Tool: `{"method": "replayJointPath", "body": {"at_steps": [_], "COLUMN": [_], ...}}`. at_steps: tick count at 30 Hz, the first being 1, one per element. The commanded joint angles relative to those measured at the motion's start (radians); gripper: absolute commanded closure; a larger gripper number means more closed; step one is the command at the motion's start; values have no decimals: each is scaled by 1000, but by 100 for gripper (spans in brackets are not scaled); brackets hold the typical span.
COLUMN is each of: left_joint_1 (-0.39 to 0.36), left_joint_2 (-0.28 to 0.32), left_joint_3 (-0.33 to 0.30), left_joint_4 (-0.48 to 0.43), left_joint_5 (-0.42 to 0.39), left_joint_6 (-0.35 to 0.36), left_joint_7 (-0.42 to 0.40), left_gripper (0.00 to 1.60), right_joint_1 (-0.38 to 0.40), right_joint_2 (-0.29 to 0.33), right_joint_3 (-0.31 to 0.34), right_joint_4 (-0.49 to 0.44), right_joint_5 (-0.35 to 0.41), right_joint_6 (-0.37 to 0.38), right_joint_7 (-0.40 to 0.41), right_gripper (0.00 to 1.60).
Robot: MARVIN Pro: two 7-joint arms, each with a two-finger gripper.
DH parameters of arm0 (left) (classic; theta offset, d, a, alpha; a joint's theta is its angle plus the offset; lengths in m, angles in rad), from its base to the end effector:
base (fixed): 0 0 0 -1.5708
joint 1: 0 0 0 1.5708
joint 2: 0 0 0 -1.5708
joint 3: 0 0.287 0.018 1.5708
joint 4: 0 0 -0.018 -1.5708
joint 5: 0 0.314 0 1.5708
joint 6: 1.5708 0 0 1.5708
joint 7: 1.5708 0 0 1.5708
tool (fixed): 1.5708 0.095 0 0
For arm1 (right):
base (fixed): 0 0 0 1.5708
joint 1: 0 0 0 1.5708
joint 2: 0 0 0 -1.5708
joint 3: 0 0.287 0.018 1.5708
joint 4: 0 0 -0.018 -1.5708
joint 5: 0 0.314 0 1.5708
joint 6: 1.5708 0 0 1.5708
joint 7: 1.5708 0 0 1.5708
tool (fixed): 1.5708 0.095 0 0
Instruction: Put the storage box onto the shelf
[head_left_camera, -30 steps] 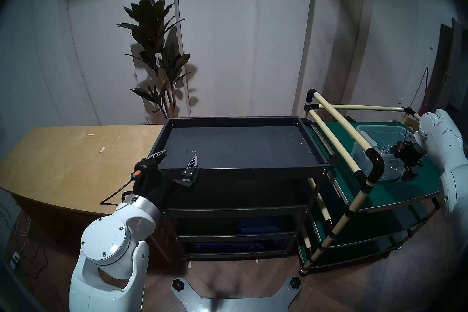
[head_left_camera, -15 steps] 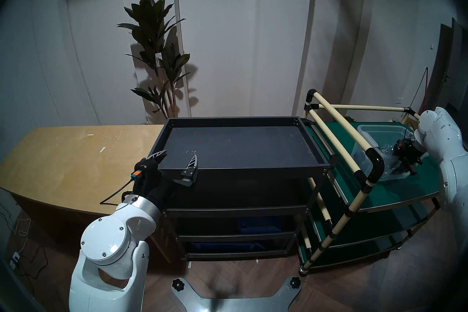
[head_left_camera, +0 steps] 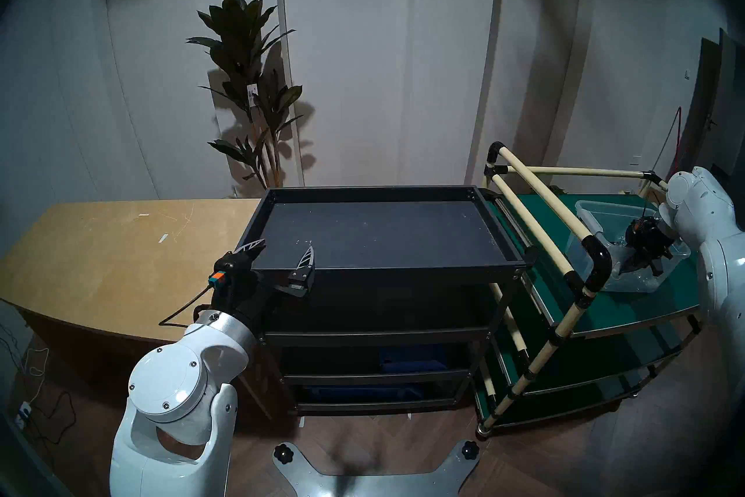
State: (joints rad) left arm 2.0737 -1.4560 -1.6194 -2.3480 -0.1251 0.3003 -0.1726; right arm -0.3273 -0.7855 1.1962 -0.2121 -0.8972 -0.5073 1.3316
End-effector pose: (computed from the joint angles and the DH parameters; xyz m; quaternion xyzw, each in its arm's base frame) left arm 0.2779 0.0007 -0.1931 0.7121 -0.0780 0.6935 0.0767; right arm 0.4595 -0.4007 -0.1749 0.7675 0.6288 0.1104 0.0579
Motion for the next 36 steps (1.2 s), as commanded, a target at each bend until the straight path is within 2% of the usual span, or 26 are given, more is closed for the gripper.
{"method": "replayJointPath", "body": {"at_steps": [1,18,28,29,36], "left_joint_1": [-5,-5,-5,-5,-6], "left_joint_2": [0,0,0,0,0], "left_joint_3": [0,0,0,0,0], "left_joint_4": [-20,-19,-18,-18,-17], "left_joint_5": [0,0,0,0,0], "left_joint_6": [-4,-4,-4,-4,-4], "left_joint_7": [-1,-1,-1,-1,-1], "left_gripper": [0,0,0,0,0], "right_joint_1": [83,164,245,232,276], "right_joint_2": [-2,26,36,40,48], "right_joint_3": [11,19,20,26,35], "right_joint_4": [-4,-21,-35,-58,-113], "right_joint_5": [6,4,0,3,4], "right_joint_6": [27,47,59,60,72], "right_joint_7": [21,59,81,80,96], "right_gripper": [160,160,160,160,160]}}
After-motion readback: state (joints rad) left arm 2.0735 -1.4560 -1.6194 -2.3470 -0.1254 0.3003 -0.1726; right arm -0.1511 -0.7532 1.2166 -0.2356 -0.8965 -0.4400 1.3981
